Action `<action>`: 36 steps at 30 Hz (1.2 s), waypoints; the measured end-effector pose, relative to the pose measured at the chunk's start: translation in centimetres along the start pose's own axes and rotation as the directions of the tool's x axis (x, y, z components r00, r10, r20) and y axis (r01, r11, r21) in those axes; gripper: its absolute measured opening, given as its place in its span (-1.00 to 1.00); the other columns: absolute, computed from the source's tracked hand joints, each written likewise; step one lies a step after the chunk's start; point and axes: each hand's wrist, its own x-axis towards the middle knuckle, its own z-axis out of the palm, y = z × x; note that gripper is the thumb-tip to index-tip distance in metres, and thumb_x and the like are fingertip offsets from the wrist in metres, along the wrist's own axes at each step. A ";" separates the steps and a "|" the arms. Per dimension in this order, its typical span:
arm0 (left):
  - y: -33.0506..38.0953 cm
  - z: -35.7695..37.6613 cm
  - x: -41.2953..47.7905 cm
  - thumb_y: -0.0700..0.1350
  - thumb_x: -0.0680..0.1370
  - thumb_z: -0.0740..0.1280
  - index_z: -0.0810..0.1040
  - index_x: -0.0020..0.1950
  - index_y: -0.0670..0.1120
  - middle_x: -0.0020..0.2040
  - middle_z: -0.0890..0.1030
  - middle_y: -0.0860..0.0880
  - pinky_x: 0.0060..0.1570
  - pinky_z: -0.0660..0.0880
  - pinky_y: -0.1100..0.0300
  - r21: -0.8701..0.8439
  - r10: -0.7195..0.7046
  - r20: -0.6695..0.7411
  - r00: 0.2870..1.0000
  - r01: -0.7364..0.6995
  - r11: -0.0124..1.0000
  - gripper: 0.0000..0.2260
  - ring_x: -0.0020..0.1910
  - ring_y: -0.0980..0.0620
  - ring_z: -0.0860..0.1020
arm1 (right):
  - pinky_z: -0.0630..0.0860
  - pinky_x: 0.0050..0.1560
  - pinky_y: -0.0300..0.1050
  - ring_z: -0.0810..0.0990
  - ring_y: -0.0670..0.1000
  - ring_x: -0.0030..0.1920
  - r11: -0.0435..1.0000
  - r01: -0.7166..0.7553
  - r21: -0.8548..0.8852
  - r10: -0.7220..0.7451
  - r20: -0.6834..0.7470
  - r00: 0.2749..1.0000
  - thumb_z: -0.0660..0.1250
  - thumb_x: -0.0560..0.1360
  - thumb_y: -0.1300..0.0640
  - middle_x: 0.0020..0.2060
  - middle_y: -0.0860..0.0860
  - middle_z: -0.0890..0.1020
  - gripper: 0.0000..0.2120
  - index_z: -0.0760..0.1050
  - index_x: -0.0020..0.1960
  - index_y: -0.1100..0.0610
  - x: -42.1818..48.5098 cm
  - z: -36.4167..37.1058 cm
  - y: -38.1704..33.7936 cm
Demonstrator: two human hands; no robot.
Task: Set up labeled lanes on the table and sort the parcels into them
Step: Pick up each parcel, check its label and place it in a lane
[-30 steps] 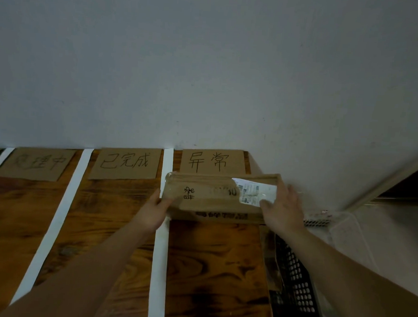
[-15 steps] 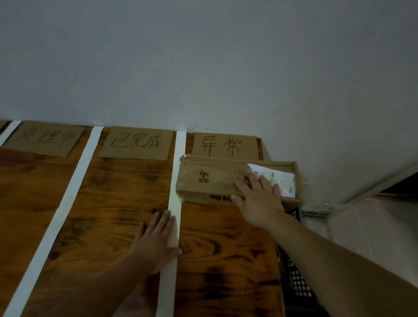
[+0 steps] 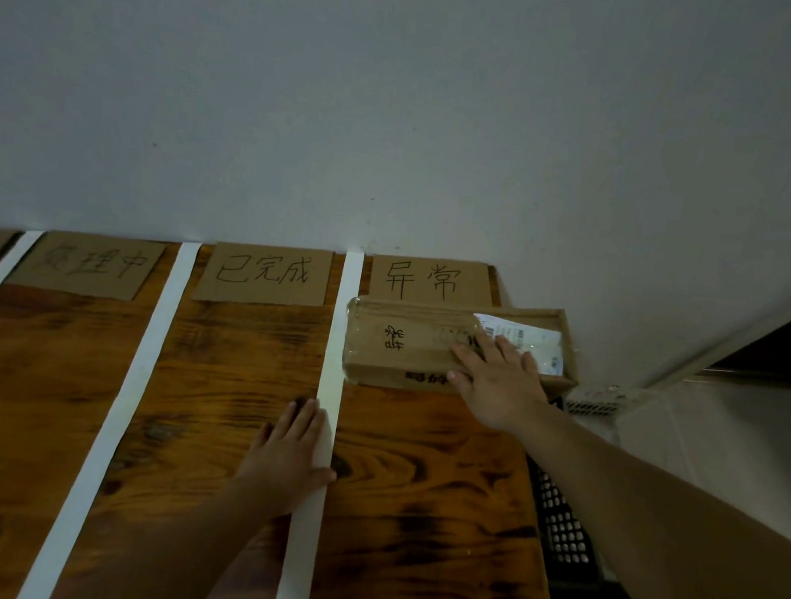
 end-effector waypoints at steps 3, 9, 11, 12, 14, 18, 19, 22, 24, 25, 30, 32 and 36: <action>-0.2 0.2 0.0 0.27 0.54 0.12 -0.28 0.53 -0.01 0.54 -0.29 0.01 0.48 -0.14 -0.09 -0.027 -0.016 0.000 1.000 0.016 1.000 -0.22 0.51 -0.03 -0.29 | -0.12 0.48 0.26 -0.14 0.16 0.54 1.000 -0.010 0.012 0.010 -0.002 1.000 -0.14 0.61 -0.23 0.56 0.01 -0.09 -0.49 -0.05 0.54 -0.16 0.1 0.0 -0.2; -0.1 0.2 0.1 0.26 0.54 0.15 -0.28 0.53 -0.01 0.54 -0.29 0.02 0.47 -0.15 -0.08 -0.048 -0.019 -0.001 1.000 0.019 0.999 -0.21 0.50 -0.03 -0.30 | -0.12 0.48 0.28 -0.12 0.17 0.54 1.000 -0.007 0.012 0.006 0.008 1.000 -0.13 0.60 -0.24 0.56 0.02 -0.08 -0.47 -0.07 0.54 -0.15 0.3 -0.3 -0.1; -0.2 0.0 0.0 0.28 0.52 0.15 -0.29 0.53 -0.01 0.54 -0.29 0.02 0.46 -0.16 -0.07 -0.062 -0.026 -0.011 1.000 0.025 0.998 -0.19 0.51 -0.02 -0.29 | -0.13 0.48 0.28 -0.13 0.17 0.54 1.000 -0.009 0.011 0.008 0.032 0.999 -0.13 0.59 -0.26 0.56 0.02 -0.08 -0.44 -0.09 0.54 -0.15 0.2 -0.9 -0.2; -0.4 -0.3 -0.1 0.30 0.52 0.14 -0.29 0.53 -0.01 0.54 -0.28 0.02 0.46 -0.16 -0.08 -0.073 -0.031 -0.023 0.999 0.029 0.997 -0.18 0.51 -0.02 -0.28 | -0.13 0.48 0.28 -0.12 0.17 0.54 1.000 -0.007 0.003 0.006 0.035 0.999 -0.13 0.59 -0.28 0.56 0.03 -0.07 -0.43 -0.09 0.54 -0.13 0.0 -1.2 -0.3; -0.8 -1.3 -0.1 0.32 0.51 0.13 -0.28 0.53 0.01 0.55 -0.26 0.02 0.46 -0.14 -0.10 -0.101 -0.048 -0.058 0.997 0.042 0.994 -0.19 0.52 -0.03 -0.26 | -0.13 0.48 0.26 -0.12 0.16 0.54 1.000 -0.006 -0.002 0.006 0.014 1.000 -0.11 0.57 -0.31 0.56 0.04 -0.06 -0.39 -0.09 0.55 -0.10 -0.6 -1.9 -0.6; -1.8 -5.2 -0.4 0.26 0.53 0.16 -0.17 0.55 0.05 0.56 -0.19 0.01 0.47 -0.09 -0.14 -0.177 -0.070 -0.143 0.987 0.044 0.983 -0.26 0.52 -0.05 -0.22 | -0.13 0.49 0.21 -0.11 0.14 0.54 1.000 -0.020 0.024 0.020 -0.038 0.999 -0.09 0.57 -0.31 0.56 0.06 -0.06 -0.35 -0.05 0.56 -0.04 -2.2 -3.6 -1.9; -2.1 -6.4 -0.7 0.25 0.53 0.16 -0.14 0.55 0.05 0.56 -0.17 0.00 0.48 -0.08 -0.15 -0.182 -0.073 -0.168 0.983 0.041 0.982 -0.27 0.52 -0.06 -0.20 | -0.11 0.49 0.21 -0.09 0.14 0.54 0.999 -0.026 0.039 0.028 -0.057 0.998 -0.09 0.57 -0.31 0.56 0.07 -0.03 -0.35 -0.03 0.56 -0.02 -2.7 -4.1 -2.3; -2.9 -9.6 -2.4 0.26 0.54 0.14 -0.12 0.55 0.04 0.56 -0.15 -0.02 0.47 -0.07 -0.15 -0.167 -0.044 -0.200 0.979 0.010 0.986 -0.29 0.53 -0.08 -0.18 | -0.05 0.50 0.21 -0.02 0.13 0.54 0.987 -0.055 0.149 0.069 -0.090 0.994 -0.06 0.58 -0.29 0.55 0.08 0.04 -0.36 0.02 0.56 0.01 -4.4 -5.6 -3.9; -3.9 -11.4 -4.6 0.27 0.54 0.12 -0.12 0.56 0.02 0.56 -0.15 -0.03 0.46 -0.08 -0.14 -0.154 -0.025 -0.221 0.975 -0.009 0.988 -0.28 0.53 -0.08 -0.18 | 0.00 0.49 0.22 0.02 0.12 0.53 0.980 -0.036 0.198 0.057 -0.099 0.993 -0.06 0.58 -0.30 0.55 0.08 0.07 -0.35 0.02 0.56 0.01 -5.7 -6.7 -5.5; -4.6 -12.2 -5.7 0.28 0.54 0.12 -0.12 0.56 0.01 0.57 -0.14 -0.04 0.47 -0.07 -0.15 -0.149 -0.020 -0.241 0.970 -0.017 0.989 -0.28 0.53 -0.09 -0.17 | 0.01 0.49 0.20 0.02 0.12 0.53 0.981 -0.012 0.194 0.033 -0.105 0.994 -0.06 0.57 -0.31 0.55 0.07 0.07 -0.34 0.01 0.56 0.01 -6.3 -7.3 -6.5; -9.6 -14.0 -11.9 0.28 0.54 0.13 -0.10 0.56 0.00 0.57 -0.10 -0.07 0.48 -0.04 -0.11 -0.214 -0.114 -0.350 0.930 0.039 0.976 -0.28 0.54 -0.10 -0.14 | 0.13 0.47 0.06 0.17 0.13 0.49 0.972 0.182 0.149 -0.153 -0.187 0.970 -0.01 0.58 -0.29 0.52 0.07 0.20 -0.37 0.15 0.52 0.04 -7.1 -10.5 -13.6; -12.4 -14.0 -15.2 0.29 0.53 0.13 -0.11 0.56 0.03 0.57 -0.11 -0.04 0.48 -0.03 -0.14 -0.247 -0.183 -0.351 0.918 0.098 0.964 -0.27 0.54 -0.09 -0.15 | 0.17 0.45 0.07 0.21 0.14 0.47 0.950 0.268 0.163 -0.233 -0.205 0.951 0.01 0.57 -0.28 0.50 0.09 0.24 -0.38 0.19 0.51 0.05 -7.7 -11.1 -17.5; -20.1 -13.8 -22.3 0.30 0.52 0.15 -0.05 0.56 0.02 0.57 -0.09 -0.02 0.49 -0.04 -0.07 -0.298 -0.330 -0.371 0.868 0.226 0.927 -0.26 0.54 -0.05 -0.16 | 0.18 0.45 0.02 0.25 0.13 0.46 0.892 0.430 0.137 -0.402 -0.192 0.895 0.03 0.57 -0.26 0.48 0.09 0.27 -0.39 0.19 0.51 0.04 -9.2 -11.6 -26.5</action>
